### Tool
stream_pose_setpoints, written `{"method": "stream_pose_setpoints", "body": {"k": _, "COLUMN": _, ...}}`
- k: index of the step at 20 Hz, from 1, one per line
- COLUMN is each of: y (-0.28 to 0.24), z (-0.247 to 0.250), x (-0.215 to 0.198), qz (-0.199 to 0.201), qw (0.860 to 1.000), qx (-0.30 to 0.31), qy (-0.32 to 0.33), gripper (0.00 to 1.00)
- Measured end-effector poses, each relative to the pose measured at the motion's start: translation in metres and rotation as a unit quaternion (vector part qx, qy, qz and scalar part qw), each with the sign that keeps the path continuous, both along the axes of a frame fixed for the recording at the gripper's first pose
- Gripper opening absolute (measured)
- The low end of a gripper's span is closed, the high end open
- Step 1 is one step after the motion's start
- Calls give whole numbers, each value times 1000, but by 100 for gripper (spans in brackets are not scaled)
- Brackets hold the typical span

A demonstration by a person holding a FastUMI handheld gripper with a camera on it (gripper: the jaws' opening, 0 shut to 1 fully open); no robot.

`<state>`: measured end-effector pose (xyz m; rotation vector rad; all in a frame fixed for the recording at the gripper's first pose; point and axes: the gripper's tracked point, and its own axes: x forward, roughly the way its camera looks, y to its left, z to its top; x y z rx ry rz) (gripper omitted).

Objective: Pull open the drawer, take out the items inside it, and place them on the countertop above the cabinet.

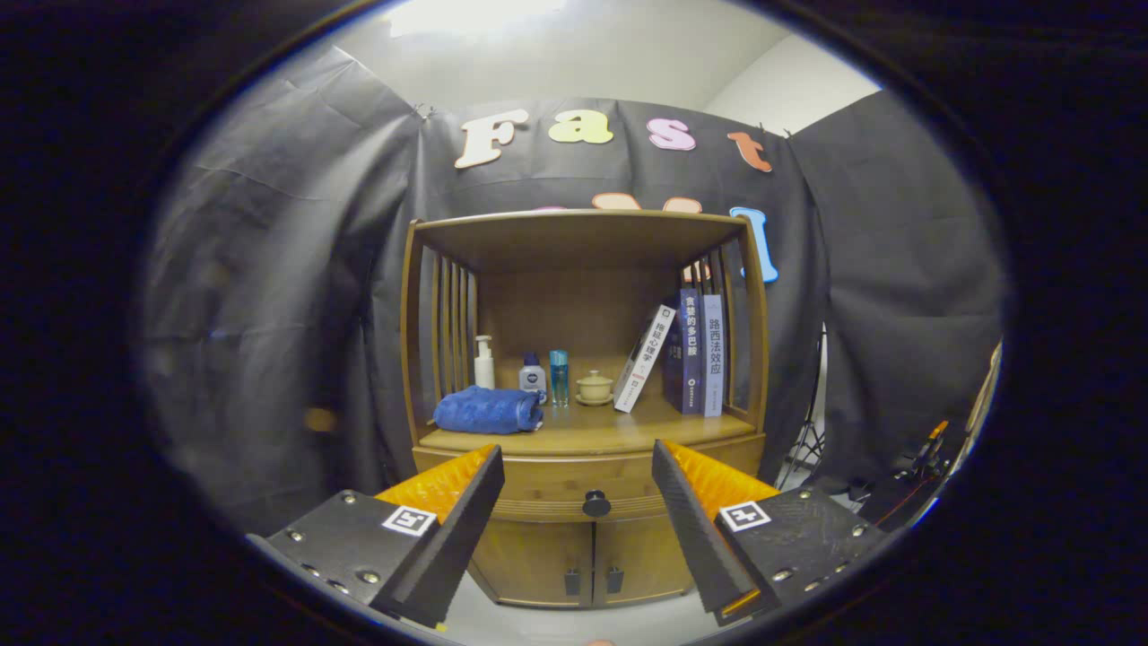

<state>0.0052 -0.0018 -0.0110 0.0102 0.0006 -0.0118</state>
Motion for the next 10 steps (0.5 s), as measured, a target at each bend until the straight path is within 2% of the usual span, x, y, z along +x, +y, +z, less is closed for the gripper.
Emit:
{"method": "stream_pose_setpoints", "body": {"k": 4, "y": 1, "z": -12, "x": 17, "qz": -2, "qw": 1000, "qx": -5, "qy": -2, "gripper": 99}}
{"method": "stream_pose_setpoints", "body": {"k": 10, "y": -1, "z": -59, "x": 64, "qz": -3, "qw": 1000, "qx": -23, "qy": 5, "gripper": 99}}
